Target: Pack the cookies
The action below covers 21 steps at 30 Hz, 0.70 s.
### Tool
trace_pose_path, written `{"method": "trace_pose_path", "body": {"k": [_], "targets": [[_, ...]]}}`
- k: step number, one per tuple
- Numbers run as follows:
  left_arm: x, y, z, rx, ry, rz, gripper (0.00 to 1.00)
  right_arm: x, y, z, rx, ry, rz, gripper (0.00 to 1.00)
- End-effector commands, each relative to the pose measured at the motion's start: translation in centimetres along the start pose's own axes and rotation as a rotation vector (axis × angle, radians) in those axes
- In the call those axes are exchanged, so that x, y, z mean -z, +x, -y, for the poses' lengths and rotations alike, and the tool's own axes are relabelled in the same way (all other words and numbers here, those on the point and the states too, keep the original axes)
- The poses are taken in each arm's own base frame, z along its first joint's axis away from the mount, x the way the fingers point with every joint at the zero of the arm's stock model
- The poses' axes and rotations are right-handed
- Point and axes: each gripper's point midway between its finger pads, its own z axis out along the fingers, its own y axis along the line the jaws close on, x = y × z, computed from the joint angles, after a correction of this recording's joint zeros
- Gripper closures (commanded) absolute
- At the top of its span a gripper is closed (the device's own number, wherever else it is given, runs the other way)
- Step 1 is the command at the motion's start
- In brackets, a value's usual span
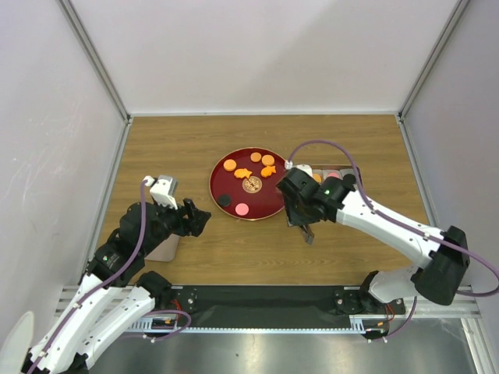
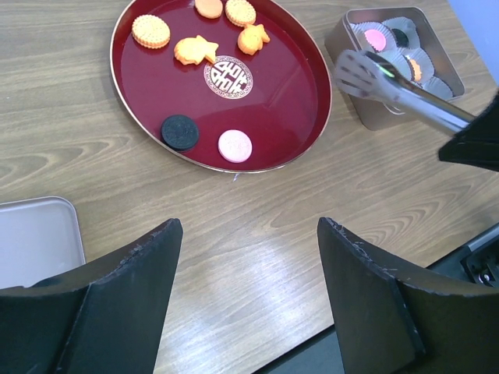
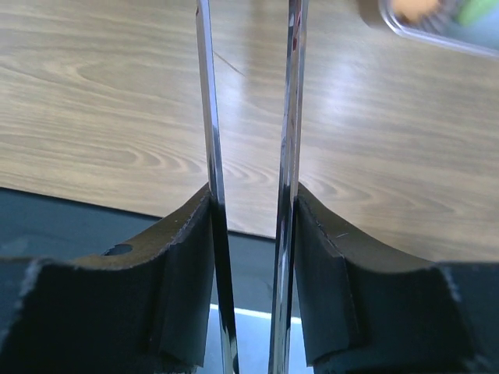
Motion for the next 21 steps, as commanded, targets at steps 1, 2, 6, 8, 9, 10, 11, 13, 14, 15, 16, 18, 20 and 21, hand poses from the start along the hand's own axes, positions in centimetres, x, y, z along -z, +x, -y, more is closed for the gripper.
{"method": "trace_pose_path", "body": {"k": [1, 2, 6, 8, 9, 10, 11, 13, 14, 15, 16, 18, 20, 21], "targets": [[0.0, -0.9, 0.1, -0.013, -0.002, 0.033, 0.24, 0.8, -4.2, -3.7, 0.000, -0.106, 0.133, 0.55], [-0.1, -0.8, 0.0, -0.013, -0.004, 0.032, 0.23, 0.5, -4.8, -4.5, 0.008, -0.122, 0.139, 0.55], [0.5, -1.4, -0.1, -0.008, -0.016, 0.058, 0.25, -0.7, -8.1, -9.4, 0.061, -0.223, 0.187, 0.55], [1.1, -2.1, -0.2, 0.000, -0.024, 0.090, 0.26, -1.2, -10.2, -12.1, 0.095, -0.275, 0.232, 0.55], [1.6, -3.1, -0.4, 0.006, -0.043, 0.124, 0.27, -2.0, -11.8, -14.3, 0.102, -0.321, 0.259, 0.55], [2.5, -3.4, -0.6, 0.016, -0.053, 0.141, 0.27, -2.6, -12.8, -15.4, 0.117, -0.336, 0.276, 0.55], [3.6, -5.0, -0.2, 0.035, -0.046, 0.183, 0.27, -3.1, -13.5, -16.5, 0.124, -0.362, 0.286, 0.55], [5.5, -6.4, -0.2, 0.055, -0.055, 0.239, 0.27, -4.9, -16.0, -19.8, 0.132, -0.423, 0.330, 0.55], [6.4, -7.2, -0.1, 0.066, -0.055, 0.266, 0.27, -5.4, -16.5, -21.1, 0.143, -0.454, 0.337, 0.55], [7.7, -8.7, 0.3, 0.075, -0.042, 0.312, 0.26, -8.6, -16.2, -22.6, 0.156, -0.456, 0.308, 0.55], [8.4, -9.3, 0.1, 0.081, -0.056, 0.331, 0.26, -7.8, -18.2, -24.3, 0.150, -0.498, 0.351, 0.55], [9.7, -10.2, 0.2, 0.087, -0.057, 0.350, 0.26, -12.1, -17.8, -26.7, 0.172, -0.512, 0.322, 0.55], [10.2, -10.4, 0.2, 0.097, -0.062, 0.348, 0.26, -12.9, -19.7, -29.0, 0.168, -0.550, 0.365, 0.55], [10.4, -10.3, 0.2, 0.099, -0.060, 0.346, 0.26, -16.8, -18.1, -29.5, 0.179, -0.529, 0.317, 0.55]]}}
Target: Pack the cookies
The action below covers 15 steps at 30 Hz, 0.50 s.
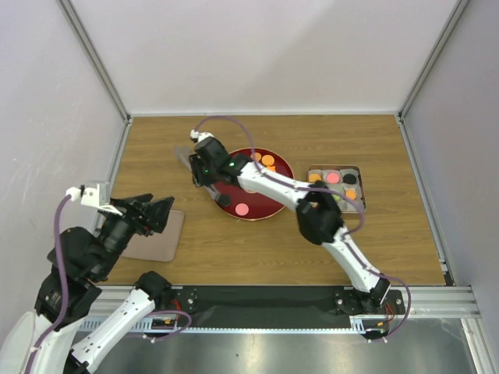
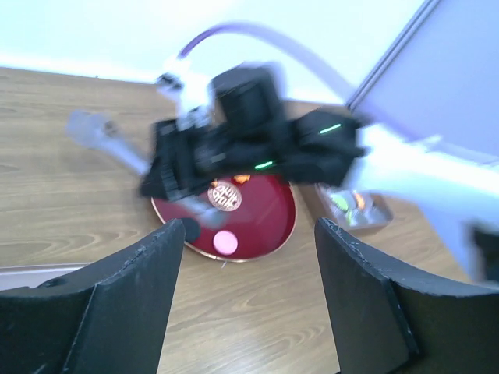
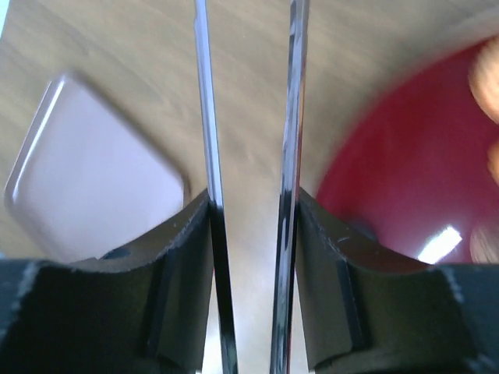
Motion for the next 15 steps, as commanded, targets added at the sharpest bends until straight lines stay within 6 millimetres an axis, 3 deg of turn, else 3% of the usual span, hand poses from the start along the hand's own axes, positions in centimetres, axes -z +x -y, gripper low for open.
{"method": "trace_pose_path", "body": {"k": [1, 2, 3, 5, 8, 15], "targets": [[0.7, 0.4, -0.7, 0.020, -0.044, -0.029, 0.26, -4.8, -0.7, -2.6, 0.034, -0.092, 0.055, 0.55], [1.0, 0.4, -0.8, 0.020, -0.047, -0.031, 0.26, -5.1, -2.1, -3.4, 0.041, -0.107, 0.099, 0.54], [1.1, 0.4, -0.9, 0.021, -0.049, -0.032, 0.26, -6.0, -2.0, -3.7, 0.042, -0.115, 0.118, 0.54], [1.3, 0.4, -1.1, 0.014, -0.062, -0.034, 0.26, -8.2, -0.5, -3.3, 0.037, -0.102, 0.120, 0.52], [1.4, 0.7, -1.5, 0.000, -0.078, -0.054, 0.26, -9.8, 0.3, -3.4, 0.032, -0.100, 0.143, 0.50], [0.8, 2.0, -2.0, -0.008, -0.095, -0.082, 0.26, -10.3, 1.7, -4.5, 0.112, -0.069, 0.160, 0.40]]}}
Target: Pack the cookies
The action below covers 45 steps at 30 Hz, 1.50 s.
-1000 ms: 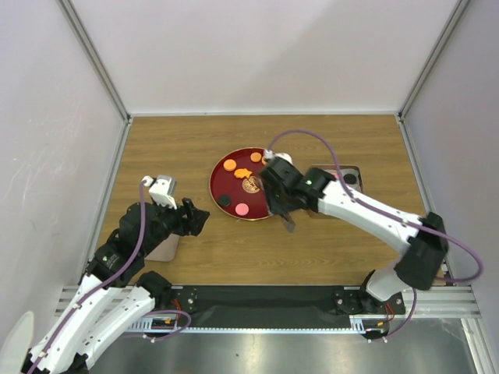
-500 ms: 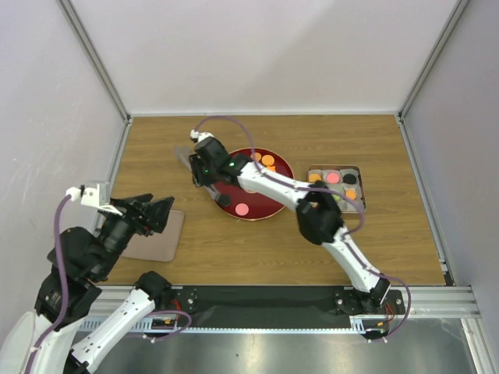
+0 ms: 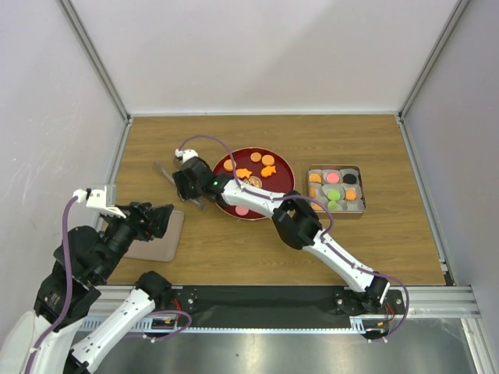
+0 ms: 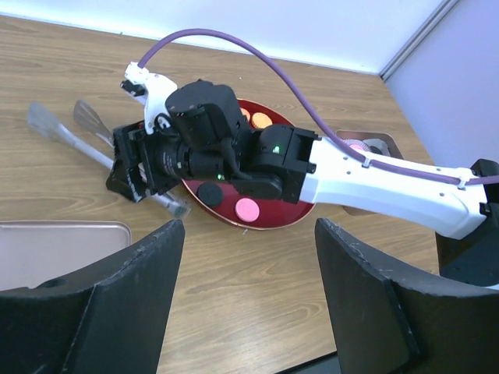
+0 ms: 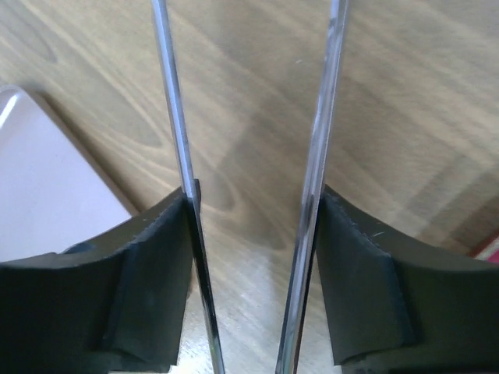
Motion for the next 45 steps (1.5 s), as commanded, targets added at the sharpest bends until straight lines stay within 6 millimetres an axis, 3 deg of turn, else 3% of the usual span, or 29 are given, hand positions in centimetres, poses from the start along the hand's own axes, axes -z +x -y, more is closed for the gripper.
{"method": "trace_pose_path", "body": {"k": [1, 8, 15, 19, 20, 22, 23, 26, 27, 28, 29, 30, 31, 32, 33, 34, 35, 36, 37, 39, 40, 41, 42, 44, 45], "targets": [[-0.5, 0.2, -0.2, -0.001, -0.016, -0.005, 0.26, 0.0, -2.2, -1.5, 0.043, -0.004, 0.093, 0.37], [-1.1, 0.8, -0.2, 0.007, -0.021, -0.020, 0.26, 1.4, -4.4, -0.9, 0.065, 0.035, 0.137, 0.25], [-1.4, 0.8, -0.2, 0.013, -0.030, -0.025, 0.25, 3.8, -8.5, -1.2, 0.058, 0.020, 0.211, 0.18], [-1.5, 0.5, -0.4, 0.015, -0.048, -0.020, 0.25, 7.1, -12.0, -2.3, 0.040, -0.028, 0.274, 0.18], [-1.5, 0.4, -0.5, 0.013, -0.055, -0.018, 0.25, 9.1, -14.2, -3.1, 0.036, -0.049, 0.325, 0.18], [-1.8, 0.3, -0.5, 0.016, -0.063, -0.019, 0.25, 10.6, -15.5, -3.1, 0.032, -0.050, 0.347, 0.18], [-1.8, 0.2, -0.5, 0.018, -0.066, -0.018, 0.25, 12.5, -17.2, -3.4, 0.024, -0.057, 0.380, 0.18], [-2.3, 0.4, -0.8, 0.022, -0.090, -0.024, 0.25, 14.7, -18.1, -1.9, -0.013, -0.021, 0.383, 0.18], [-2.5, 0.5, -1.0, 0.023, -0.104, -0.027, 0.25, 17.4, -20.0, -1.7, -0.033, -0.019, 0.423, 0.18], [-2.8, 0.7, -1.1, 0.023, -0.112, -0.034, 0.24, 17.2, -18.3, -0.4, -0.041, 0.009, 0.385, 0.18], [-3.3, 1.3, -1.3, 0.022, -0.125, -0.051, 0.24, 18.1, -18.6, 0.6, -0.073, 0.022, 0.396, 0.19], [-3.5, 1.7, -1.5, 0.029, -0.136, -0.058, 0.24, 21.2, -20.1, 0.8, -0.093, 0.019, 0.436, 0.19], [-4.1, 2.6, -1.9, 0.026, -0.156, -0.077, 0.24, 21.2, -18.2, 2.1, -0.107, 0.046, 0.402, 0.19], [-4.7, 3.1, -2.0, 0.027, -0.171, -0.091, 0.24, 22.4, -18.2, 3.1, -0.138, 0.060, 0.411, 0.19], [-5.0, 3.5, -2.2, 0.039, -0.186, -0.098, 0.24, 25.3, -19.3, 3.1, -0.156, 0.049, 0.447, 0.19], [-5.5, 4.0, -2.7, 0.043, -0.211, -0.104, 0.24, 26.5, -19.1, 3.3, -0.165, 0.050, 0.453, 0.19], [-6.1, 5.1, -3.1, 0.046, -0.234, -0.127, 0.24, 26.2, -16.6, 4.4, -0.170, 0.074, 0.407, 0.19], [-6.5, 5.6, -3.3, 0.074, -0.255, -0.132, 0.24, 27.1, -16.1, 4.7, -0.178, 0.081, 0.407, 0.20], [-6.8, 6.5, -3.9, 0.082, -0.286, -0.143, 0.24, 29.5, -16.2, 4.8, -0.185, 0.081, 0.427, 0.19], [-7.6, 7.4, -4.3, 0.123, -0.326, -0.153, 0.24, 30.2, -13.3, 5.9, -0.200, 0.107, 0.382, 0.20], [-7.8, 7.9, -4.6, 0.135, -0.346, -0.159, 0.24, 30.8, -12.7, 6.1, -0.208, 0.109, 0.380, 0.20], [-8.1, 8.6, -5.2, 0.137, -0.379, -0.169, 0.24, 33.0, -12.9, 5.9, -0.218, 0.094, 0.408, 0.20], [-8.4, 9.2, -5.5, 0.158, -0.405, -0.180, 0.24, 32.6, -10.4, 6.8, -0.232, 0.114, 0.368, 0.20], [-8.8, 10.3, -6.4, 0.163, -0.462, -0.194, 0.24, 34.6, -9.5, 7.0, -0.246, 0.100, 0.385, 0.20], [-8.9, 10.8, -6.8, 0.182, -0.488, -0.201, 0.24, 34.4, -7.6, 7.8, -0.250, 0.119, 0.355, 0.20]]}}
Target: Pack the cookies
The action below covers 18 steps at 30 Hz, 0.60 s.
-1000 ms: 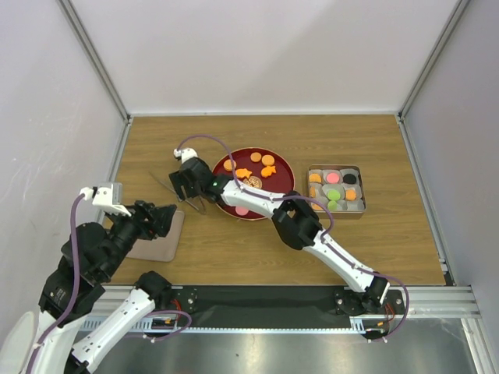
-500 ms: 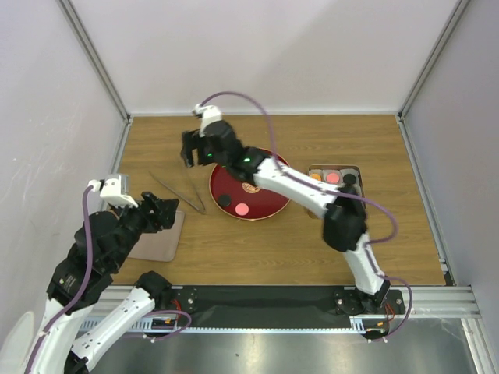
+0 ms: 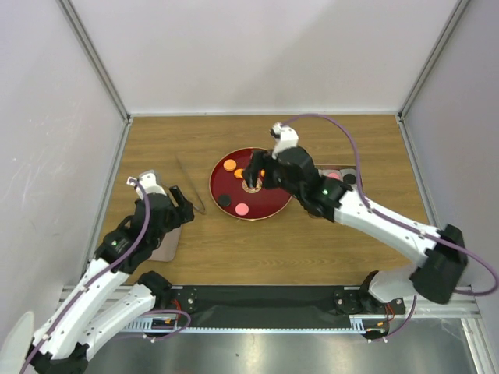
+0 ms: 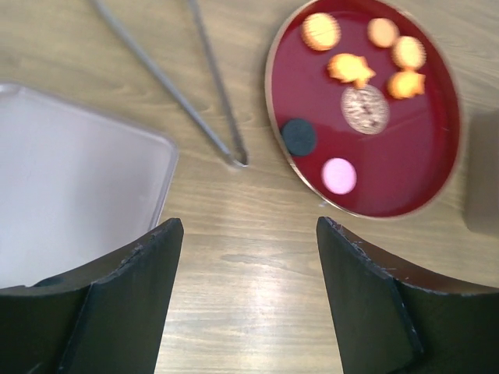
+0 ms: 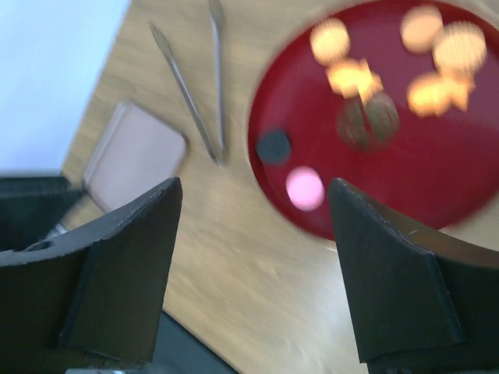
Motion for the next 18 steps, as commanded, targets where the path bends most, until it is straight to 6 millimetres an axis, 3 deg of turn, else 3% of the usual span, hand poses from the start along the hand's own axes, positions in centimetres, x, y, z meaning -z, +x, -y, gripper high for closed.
{"method": "trace_pose_path", "body": {"k": [1, 3, 4, 7, 11, 14, 18], "targets": [[-1.8, 0.1, -0.6, 0.100, -0.092, 0.030, 0.24, 2.9, 1.2, 1.5, -0.062, 0.018, 0.012, 0.20], [-2.6, 0.6, -1.3, 0.097, -0.137, 0.019, 0.24, 4.3, 1.7, 1.8, -0.078, 0.005, 0.013, 0.20], [-3.2, 1.1, -1.5, 0.088, -0.160, 0.000, 0.25, 4.4, 3.4, 2.7, -0.076, 0.019, -0.018, 0.20], [-5.1, 2.2, -2.4, 0.091, -0.202, -0.055, 0.26, 5.1, 5.6, 3.4, -0.089, 0.022, -0.056, 0.21], [-7.7, 3.7, -5.5, 0.158, -0.285, -0.144, 0.30, 5.4, 7.8, 4.0, -0.097, 0.020, -0.097, 0.21], [-9.6, 5.5, -7.4, 0.178, -0.320, -0.233, 0.33, 5.6, 9.0, 4.0, -0.093, 0.010, -0.125, 0.22], [-11.0, 6.9, -7.7, 0.204, -0.318, -0.335, 0.38, 5.9, 9.7, 3.7, -0.092, -0.001, -0.139, 0.22]]}}
